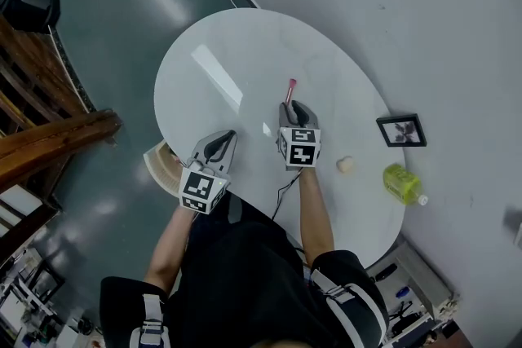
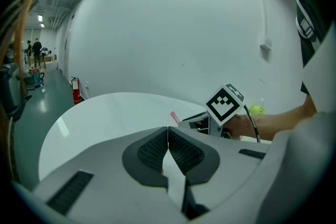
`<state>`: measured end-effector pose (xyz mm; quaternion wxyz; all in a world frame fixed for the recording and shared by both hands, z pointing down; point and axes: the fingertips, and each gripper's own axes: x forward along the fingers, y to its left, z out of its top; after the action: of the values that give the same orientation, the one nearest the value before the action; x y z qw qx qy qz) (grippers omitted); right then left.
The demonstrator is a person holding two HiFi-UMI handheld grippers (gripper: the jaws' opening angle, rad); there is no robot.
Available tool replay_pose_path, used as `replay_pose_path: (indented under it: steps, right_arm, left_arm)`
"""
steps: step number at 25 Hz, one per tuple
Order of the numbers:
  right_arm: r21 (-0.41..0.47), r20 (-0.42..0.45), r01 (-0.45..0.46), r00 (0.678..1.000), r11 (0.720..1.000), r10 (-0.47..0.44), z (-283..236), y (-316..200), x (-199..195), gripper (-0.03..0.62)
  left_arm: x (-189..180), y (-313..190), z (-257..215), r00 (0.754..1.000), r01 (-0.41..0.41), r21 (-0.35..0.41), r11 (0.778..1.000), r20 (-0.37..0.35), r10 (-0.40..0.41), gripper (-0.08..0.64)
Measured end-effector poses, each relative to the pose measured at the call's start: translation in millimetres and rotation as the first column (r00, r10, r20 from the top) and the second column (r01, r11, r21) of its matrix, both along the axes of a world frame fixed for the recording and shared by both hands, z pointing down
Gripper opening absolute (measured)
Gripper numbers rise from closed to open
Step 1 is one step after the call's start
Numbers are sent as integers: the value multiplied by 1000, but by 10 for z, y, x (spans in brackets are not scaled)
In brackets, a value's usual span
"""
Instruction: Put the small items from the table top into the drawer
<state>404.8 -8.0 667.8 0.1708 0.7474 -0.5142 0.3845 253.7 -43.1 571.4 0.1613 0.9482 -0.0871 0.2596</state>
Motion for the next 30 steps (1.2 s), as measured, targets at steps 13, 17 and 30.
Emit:
replay_pose_path:
  steps: [13,17,30]
  right_arm:
    - [-41,-25,9,1000,999,-10,27,28,10,64]
    - [0,-21,35,999,999,-35,-135,-17,-66,64]
    - [178,-46,163,986,970,-157,-1054,-217,-809,64]
  left_arm:
    - [-74,31,-73,999,33,9,999,-9,-33,20]
    - [-159,22,-143,998,54,27,998,-14,-53,20]
    - [-710,72,-596,984,166,93,982,-77,-160,20]
